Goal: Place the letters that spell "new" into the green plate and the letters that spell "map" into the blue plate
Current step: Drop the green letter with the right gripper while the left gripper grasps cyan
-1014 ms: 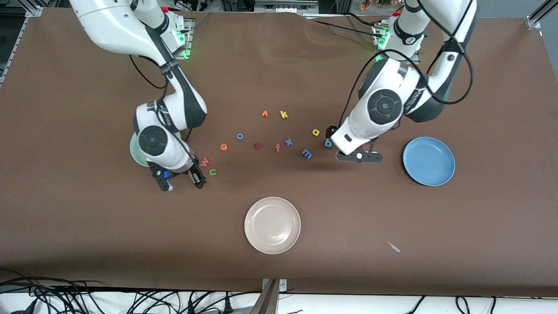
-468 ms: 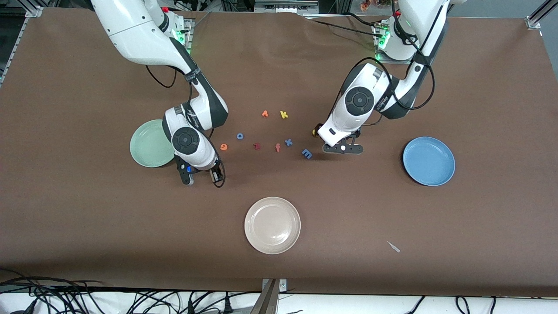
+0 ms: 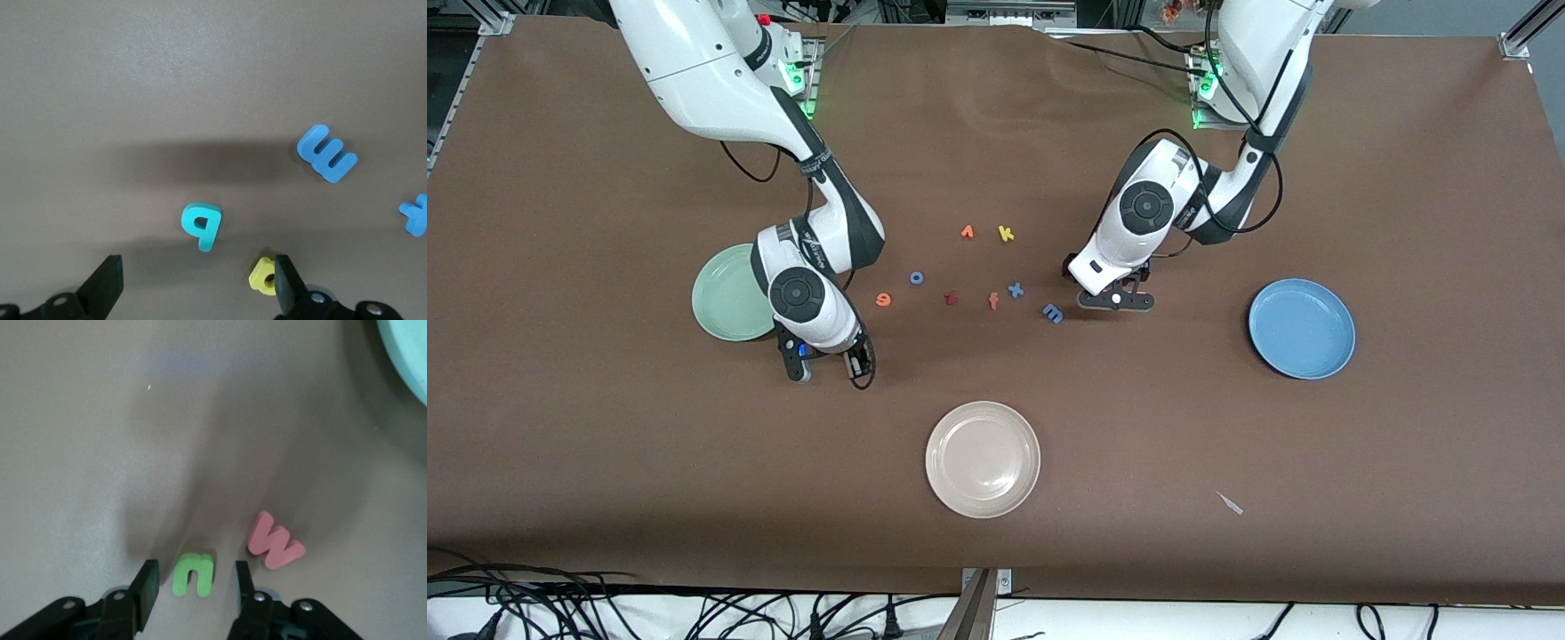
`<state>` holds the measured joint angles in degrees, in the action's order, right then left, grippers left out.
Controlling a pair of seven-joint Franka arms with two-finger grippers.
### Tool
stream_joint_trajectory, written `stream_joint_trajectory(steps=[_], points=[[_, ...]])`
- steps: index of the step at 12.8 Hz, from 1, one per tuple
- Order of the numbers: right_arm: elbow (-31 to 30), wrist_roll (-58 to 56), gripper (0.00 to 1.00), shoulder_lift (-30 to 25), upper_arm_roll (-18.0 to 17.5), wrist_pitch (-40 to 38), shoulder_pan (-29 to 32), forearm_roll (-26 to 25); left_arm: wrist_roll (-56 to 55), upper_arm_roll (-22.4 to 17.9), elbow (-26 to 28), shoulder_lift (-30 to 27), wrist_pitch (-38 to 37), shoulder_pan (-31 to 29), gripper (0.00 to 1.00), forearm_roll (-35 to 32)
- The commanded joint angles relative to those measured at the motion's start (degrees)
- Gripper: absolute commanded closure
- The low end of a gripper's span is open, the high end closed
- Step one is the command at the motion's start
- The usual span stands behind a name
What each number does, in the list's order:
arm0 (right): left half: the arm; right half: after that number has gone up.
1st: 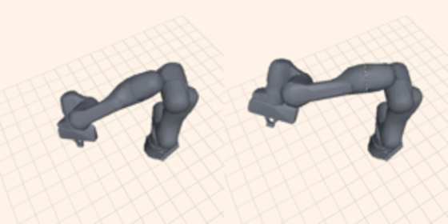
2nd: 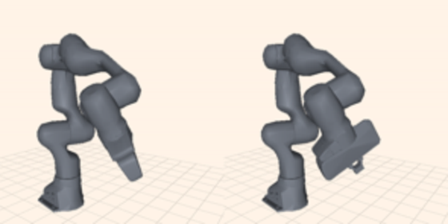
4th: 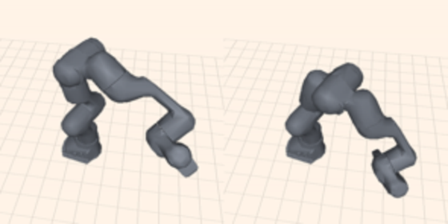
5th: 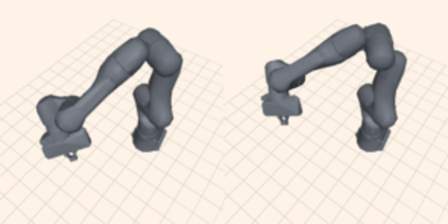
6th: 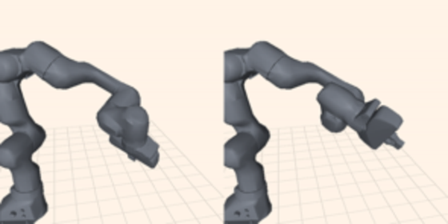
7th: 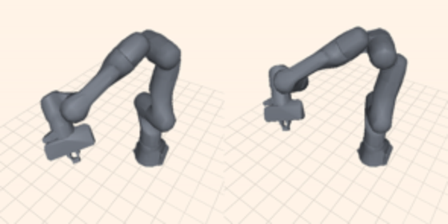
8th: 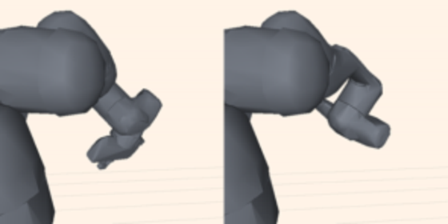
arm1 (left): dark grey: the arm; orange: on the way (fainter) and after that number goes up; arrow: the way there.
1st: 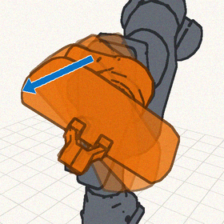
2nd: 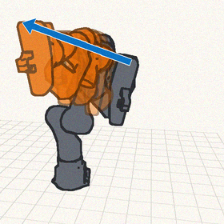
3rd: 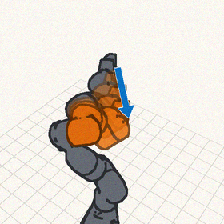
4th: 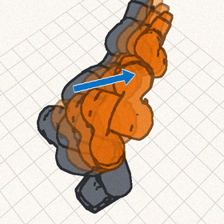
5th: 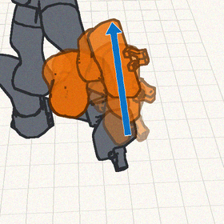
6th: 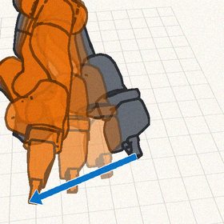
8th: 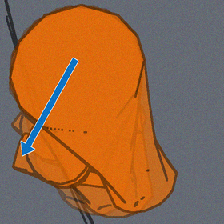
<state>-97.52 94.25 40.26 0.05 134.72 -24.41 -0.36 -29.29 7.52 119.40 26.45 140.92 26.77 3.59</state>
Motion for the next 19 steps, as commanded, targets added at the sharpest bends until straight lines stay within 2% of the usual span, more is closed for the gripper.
stream_joint_trajectory(steps=[1, 3, 4, 5, 7, 11, 13, 15, 16, 18, 19], points=[[0.3, 1.0, 0.58, 1.2, 0.3, 1.1, -0.7, -1.0, -0.6, -0.9, 0.4, 1.1, 2.1, 1.2, 0.0, 0.4], [0.4, 0.7, 0.81, 1.1, 0.3, 1.1, -0.7, -1.8, -0.5, -1.0, 0.1, 1.4, 2.1, 1.2, 0.04, 0.4], [0.8, 0.7, 0.87, 1.0, 0.3, 1.1, -0.7, -1.9, -0.5, -1.1, 0.0, 1.8, 2.1, 1.2, 0.05, 0.3], [1.2, 0.2, 0.91, 0.4, 0.3, 0.6, -0.6, -1.9, -0.4, -1.1, -0.1, 2.4, 2.2, 1.2, 0.07, -0.2], [1.6, -2.3, 0.91, -2.9, 0.6, -1.6, 0.0, -1.9, -0.5, -1.2, -0.7, 3.1, 2.2, 0.7, 0.11, -2.4], [0.0, -21.9, 0.9, -10.4, 6.2, -12.0, 0.4, -1.1, -0.5, -1.2, -0.9, 3.3, 2.1, 0.7, 0.27, -2.4], [-4.8, -30.8, 0.88, -15.4, 10.0, -14.6, 0.5, 0.5, -0.6, -1.2, -1.5, 3.6, 2.1, 0.7, 0.33, -2.4], [-12.7, -36.1, 0.88, -18.9, 12.5, -13.9, 0.5, 1.9, -0.6, -1.2, -1.6, 3.7, 2.1, 0.7, 0.37, -2.4], [-17.2, -39.3, 0.88, -20.4, 14.2, -11.5, 0.5, 2.3, -0.6, -1.2, -1.7, 3.7, 2.1, 0.8, 0.39, -2.4], [-26.5, -40.8, 0.86, -21.4, 14.7, -2.9, 0.5, 5.4, -0.6, -1.2, -1.8, 3.9, 2.1, 0.8, 0.41, -2.4], [-30.1, -41.2, 0.86, -21.4, 14.7, 1.9, 0.4, 5.5, -0.6, -1.2, -1.8, 3.9, 2.1, 0.8, 0.43, -2.4]])
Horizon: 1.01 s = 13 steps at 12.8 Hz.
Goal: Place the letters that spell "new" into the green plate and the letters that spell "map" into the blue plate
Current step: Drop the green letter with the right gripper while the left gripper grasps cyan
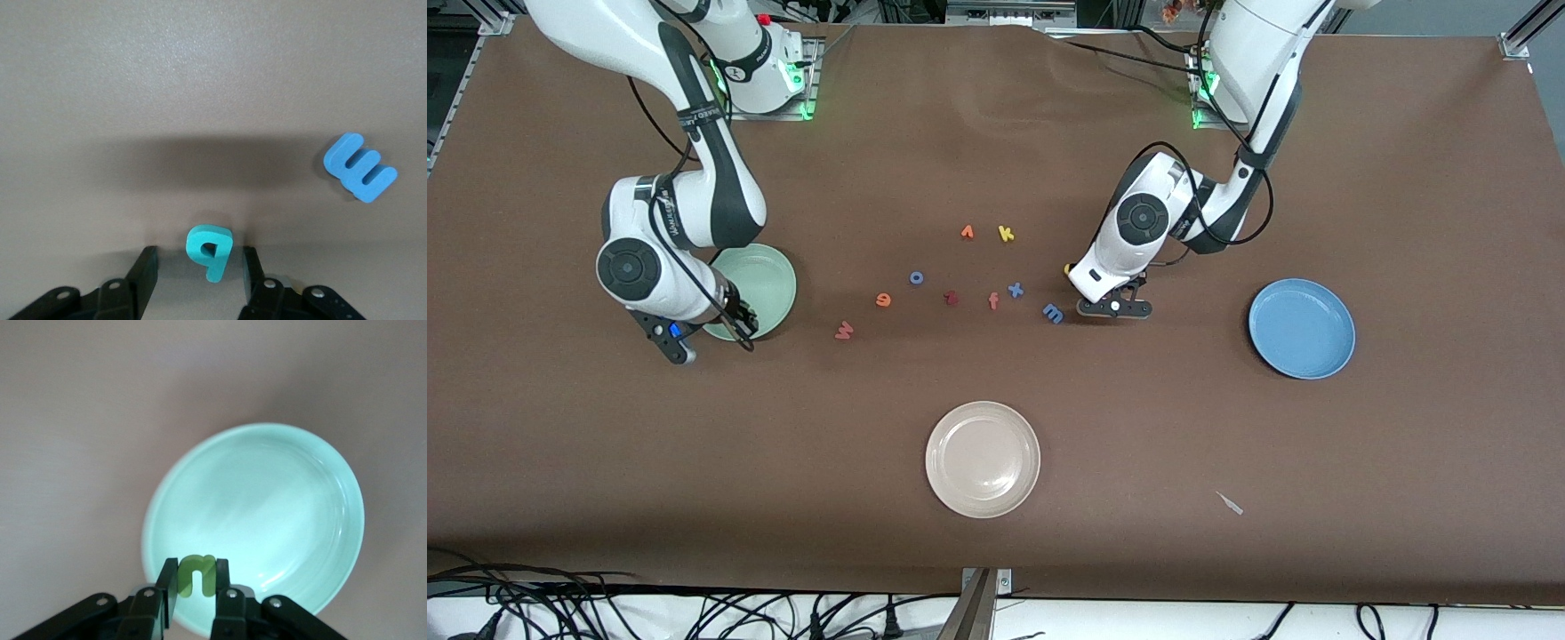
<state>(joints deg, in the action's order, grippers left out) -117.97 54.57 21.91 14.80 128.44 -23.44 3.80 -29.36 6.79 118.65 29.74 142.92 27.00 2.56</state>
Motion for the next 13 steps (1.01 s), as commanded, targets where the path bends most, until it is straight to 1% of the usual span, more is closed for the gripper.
stream_joint_trajectory(steps=[1, 2, 3, 4, 5, 6, 8, 9, 10, 12, 13], points=[[-11.7, -1.9, 0.86, -2.9, 0.0, 11.0, -0.6, 1.3, -0.5, -0.5, -1.1, 0.6, 0.1, 0.6, 0.44, -1.3], [-11.7, -1.9, 0.71, -2.5, 0.0, 11.2, -0.5, 1.9, -0.6, -0.5, -1.6, 0.8, -0.1, 0.6, 0.45, -1.3], [-11.7, -1.7, 0.2, -2.4, 0.0, 11.2, -0.5, 2.0, -0.6, -0.5, -1.6, 0.8, -0.1, 0.6, 0.47, -1.3], [-11.4, -1.6, 0.0, -2.7, 0.0, 11.1, -0.5, 2.0, -0.6, -0.5, -1.7, 0.9, -0.1, 0.6, 0.49, -1.3], [-10.6, -1.9, 0.0, -3.3, 0.0, 10.7, -0.5, 2.0, -0.9, -0.5, -1.7, 0.9, -0.2, 0.6, 0.52, -1.3], [-8.4, -1.7, 0.0, -3.9, -0.3, 8.2, -0.6, 2.0, -0.9, -0.5, -1.7, 1.0, -0.1, 0.6, 0.54, -1.3], [-1.4, -0.3, 0.0, -3.5, -0.6, 0.0, -1.1, 2.0, -0.9, -0.5, -1.7, 0.9, -0.1, 0.6, 0.59, -1.3], [0.7, -0.3, 0.0, -3.2, -1.4, -0.9, -1.4, 2.2, -0.9, -0.5, -1.7, 0.9, -0.2, 0.6, 0.62, -1.4], [2.0, -0.2, 0.0, -2.9, -2.7, -0.7, -1.4, 2.6, -0.9, -0.5, -1.7, 0.9, -0.1, 0.6, 0.68, -1.3], [5.8, 2.1, 0.0, -0.3, -4.5, -0.6, -1.8, 7.2, -0.8, -0.5, -1.7, 0.9, -0.1, 0.5, 0.76, -1.4], [6.6, 2.8, 0.0, 1.3, -6.0, 0.3, -2.5, 7.9, -0.7, -0.5, -1.6, 1.0, -0.1, 0.5, 0.77, -1.4]])
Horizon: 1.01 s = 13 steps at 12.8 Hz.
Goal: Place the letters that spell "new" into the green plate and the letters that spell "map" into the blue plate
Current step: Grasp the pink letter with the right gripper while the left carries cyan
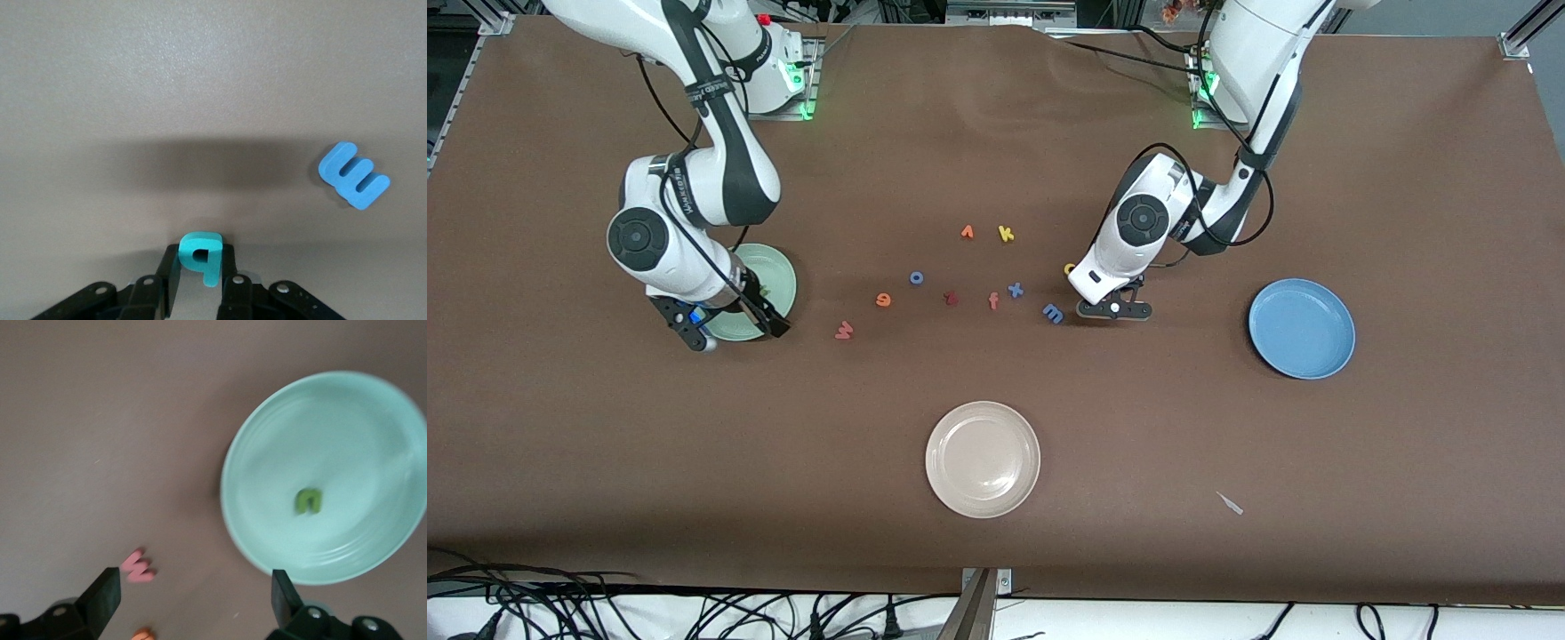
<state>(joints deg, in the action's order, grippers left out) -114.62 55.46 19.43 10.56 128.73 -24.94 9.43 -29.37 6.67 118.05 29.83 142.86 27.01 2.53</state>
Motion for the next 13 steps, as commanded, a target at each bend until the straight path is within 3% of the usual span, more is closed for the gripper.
stream_joint_trajectory(steps=[1, 4, 5, 7, 9, 13], points=[[3.2, 1.9, 0.0, 5.3, -2.3, 3.2, -2.1, 2.3, -0.4, -0.3, -1.1, 0.8, 0.0, 0.5, 0.79, -1.4], [3.0, 0.9, 0.03, 9.1, -2.5, 11.7, -4.8, 2.1, 1.4, -0.6, -2.1, -0.6, -3.1, -0.7, 0.84, -1.5], [3.0, 0.9, 0.12, 10.3, -2.5, 13.4, -6.0, 1.7, 3.8, -0.6, -4.8, -1.3, -9.1, -2.6, 0.84, -1.5], [2.8, 0.6, 0.2, 12.3, -2.4, 15.1, -7.7, 1.4, 11.9, -0.4, -10.5, -1.8, -22.6, -7.1, 0.84, -1.5], [2.6, 0.9, 0.25, 12.8, -2.4, 15.6, -7.9, 1.4, 20.0, -0.3, -10.6, -4.2, -25.9, -12.2, 0.84, -1.5], [1.7, -0.9, 0.25, 12.4, -1.5, 15.3, -7.6, 1.3, 37.5, -0.5, -10.5, -5.7, -29.6, -22.8, 0.84, -4.0]])
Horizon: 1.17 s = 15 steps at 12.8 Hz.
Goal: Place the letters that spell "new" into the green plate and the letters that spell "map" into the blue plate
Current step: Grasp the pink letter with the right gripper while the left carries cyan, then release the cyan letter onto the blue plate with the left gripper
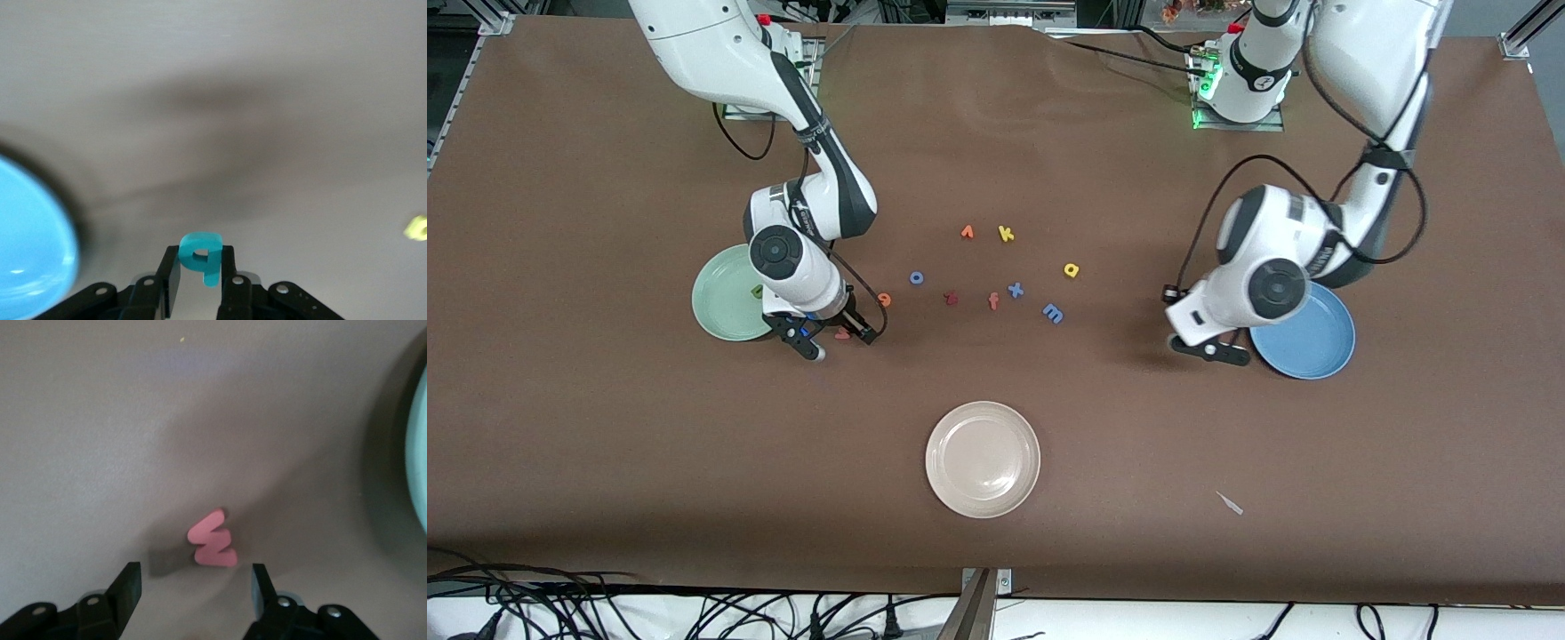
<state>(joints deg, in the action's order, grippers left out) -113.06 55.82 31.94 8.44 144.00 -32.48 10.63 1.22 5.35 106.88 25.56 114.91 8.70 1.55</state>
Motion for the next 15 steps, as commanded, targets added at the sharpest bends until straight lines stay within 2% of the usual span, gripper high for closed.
stream_joint_trajectory(steps=[1, 3, 4, 7, 8, 9, 10, 11, 12, 13, 15], points=[[-0.1, -1.4, 0.25, 0.1, 0.7, 0.2, 0.0, 0.1, 11.0, 0.8, 0.7, -1.2, -1.6, -7.4, 0.83, -5.1], [-0.2, -1.5, 0.25, 0.2, 0.7, 0.3, 0.0, 0.1, 18.3, 0.9, 0.7, 0.0, -1.4, -12.4, 0.82, -6.9], [-0.2, -1.5, 0.29, 0.3, 0.7, 0.3, 0.0, 0.1, 21.2, 0.9, 0.7, 0.9, -1.1, -14.2, 0.81, -7.1], [-0.2, -1.8, 0.31, 1.1, 0.8, 1.2, 0.1, 0.1, 22.3, 0.8, 0.5, 3.8, -1.0, -15.0, 0.69, -9.1], [-0.2, -2.5, 0.32, 1.1, 0.8, 1.5, 0.3, 0.1, 22.4, 0.9, 0.4, 3.9, -1.1, -14.9, 0.16, -10.5], [-0.2, -2.8, 0.35, 1.1, 1.3, 1.5, 0.3, 0.1, 22.4, 0.9, 0.1, 3.5, -1.6, -14.9, 0.0, -10.9], [-0.2, -3.4, 0.36, 1.1, 1.5, 1.5, 0.4, 0.1, 22.0, 1.0, -0.6, 3.3, -1.8, -14.9, 0.0, -10.3], [-0.2, -3.5, 0.44, 1.3, 1.5, 1.5, 0.4, 0.1, 21.5, 1.2, -2.3, 2.9, -3.1, -14.9, 0.0, -10.1], [-0.1, -3.5, 0.57, 1.3, 1.5, 1.5, 0.4, 0.1, 20.1, 1.6, -3.7, 2.8, -5.5, -14.2, 0.0, -9.3], [-0.1, -3.6, 0.7, 1.3, 1.5, 1.5, 0.4, 0.1, 15.4, 3.4, -3.7, 1.7, -5.9, -14.2, 0.0, -5.0], [-0.1, -3.5, 0.87, 1.1, 1.5, 1.5, 0.3, 0.1, 6.0, 8.2, -2.4, 1.0, -5.1, -14.2, 0.0, -2.8]])
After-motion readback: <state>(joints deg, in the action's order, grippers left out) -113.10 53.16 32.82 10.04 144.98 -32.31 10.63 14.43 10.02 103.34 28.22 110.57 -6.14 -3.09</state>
